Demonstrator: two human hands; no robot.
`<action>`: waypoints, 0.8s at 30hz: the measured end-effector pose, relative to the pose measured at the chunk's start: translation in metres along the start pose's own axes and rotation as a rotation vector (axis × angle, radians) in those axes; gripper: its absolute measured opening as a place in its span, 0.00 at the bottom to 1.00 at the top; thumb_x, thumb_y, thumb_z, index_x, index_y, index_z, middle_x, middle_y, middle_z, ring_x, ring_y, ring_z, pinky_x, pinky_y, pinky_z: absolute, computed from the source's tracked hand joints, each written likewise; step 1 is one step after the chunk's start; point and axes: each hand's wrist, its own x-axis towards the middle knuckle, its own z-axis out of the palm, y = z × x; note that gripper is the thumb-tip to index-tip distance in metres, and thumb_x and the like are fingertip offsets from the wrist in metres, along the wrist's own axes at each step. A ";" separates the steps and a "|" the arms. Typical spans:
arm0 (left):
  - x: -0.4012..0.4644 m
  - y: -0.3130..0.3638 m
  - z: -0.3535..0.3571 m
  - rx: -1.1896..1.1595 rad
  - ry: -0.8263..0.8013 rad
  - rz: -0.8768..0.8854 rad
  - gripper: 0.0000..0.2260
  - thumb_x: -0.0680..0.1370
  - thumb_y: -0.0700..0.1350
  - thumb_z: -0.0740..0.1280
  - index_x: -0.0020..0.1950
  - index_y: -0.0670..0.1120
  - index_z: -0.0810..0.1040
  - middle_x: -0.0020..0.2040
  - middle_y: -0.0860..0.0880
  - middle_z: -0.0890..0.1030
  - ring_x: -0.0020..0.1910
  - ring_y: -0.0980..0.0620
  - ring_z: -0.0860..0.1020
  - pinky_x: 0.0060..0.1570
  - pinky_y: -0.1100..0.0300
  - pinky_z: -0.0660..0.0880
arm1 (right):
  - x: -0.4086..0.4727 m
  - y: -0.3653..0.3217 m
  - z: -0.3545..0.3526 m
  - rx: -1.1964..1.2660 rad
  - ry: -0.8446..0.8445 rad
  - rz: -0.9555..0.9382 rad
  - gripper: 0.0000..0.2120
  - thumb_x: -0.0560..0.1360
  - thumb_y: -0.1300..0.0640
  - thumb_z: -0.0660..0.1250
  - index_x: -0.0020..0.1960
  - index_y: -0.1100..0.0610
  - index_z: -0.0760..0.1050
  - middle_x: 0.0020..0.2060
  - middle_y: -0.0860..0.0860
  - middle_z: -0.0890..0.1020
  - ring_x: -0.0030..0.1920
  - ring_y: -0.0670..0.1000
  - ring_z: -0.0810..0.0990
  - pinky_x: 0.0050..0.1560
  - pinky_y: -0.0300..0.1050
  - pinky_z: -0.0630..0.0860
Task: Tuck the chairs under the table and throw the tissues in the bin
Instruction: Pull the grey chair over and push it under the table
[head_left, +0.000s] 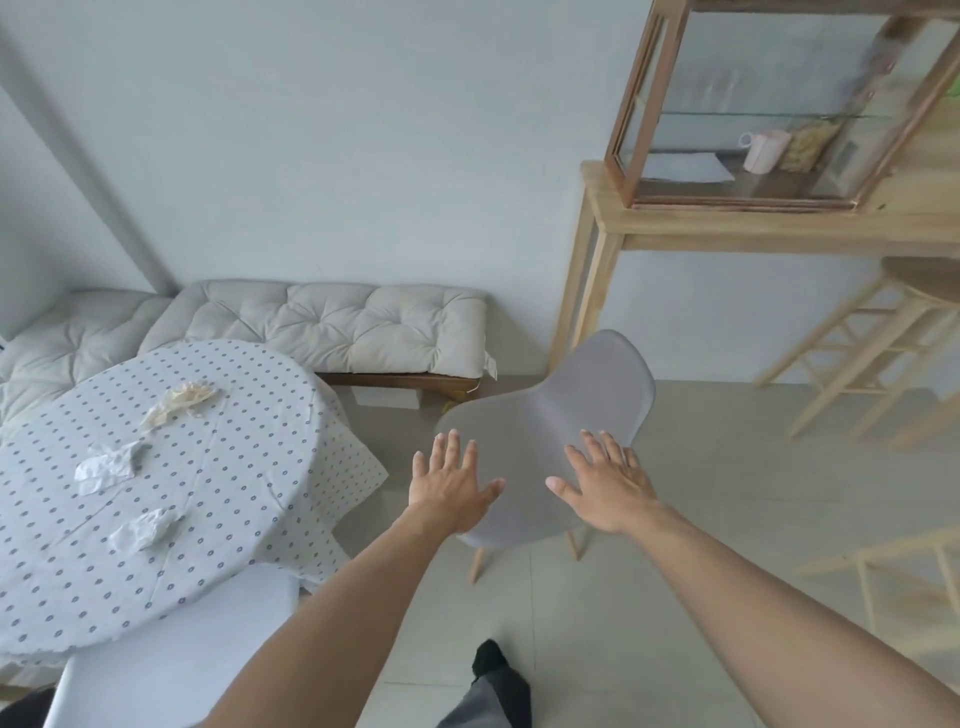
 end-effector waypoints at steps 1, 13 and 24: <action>0.015 0.005 -0.002 0.003 -0.004 -0.006 0.39 0.82 0.71 0.44 0.85 0.49 0.41 0.85 0.43 0.38 0.83 0.42 0.36 0.80 0.37 0.43 | 0.012 0.008 -0.003 -0.005 0.004 0.002 0.38 0.81 0.30 0.46 0.83 0.51 0.54 0.84 0.56 0.49 0.82 0.61 0.44 0.79 0.65 0.48; 0.197 0.047 -0.050 -0.014 -0.057 -0.052 0.39 0.82 0.71 0.44 0.85 0.48 0.41 0.85 0.43 0.37 0.83 0.42 0.36 0.79 0.35 0.44 | 0.170 0.098 -0.058 0.014 -0.011 -0.009 0.37 0.81 0.30 0.46 0.83 0.51 0.52 0.84 0.55 0.46 0.82 0.59 0.42 0.79 0.64 0.46; 0.261 0.054 -0.053 -0.150 -0.079 -0.314 0.40 0.81 0.71 0.45 0.85 0.48 0.41 0.85 0.44 0.37 0.83 0.42 0.36 0.79 0.35 0.41 | 0.320 0.116 -0.072 -0.085 -0.110 -0.337 0.37 0.82 0.31 0.45 0.83 0.51 0.53 0.84 0.55 0.46 0.82 0.59 0.41 0.79 0.63 0.47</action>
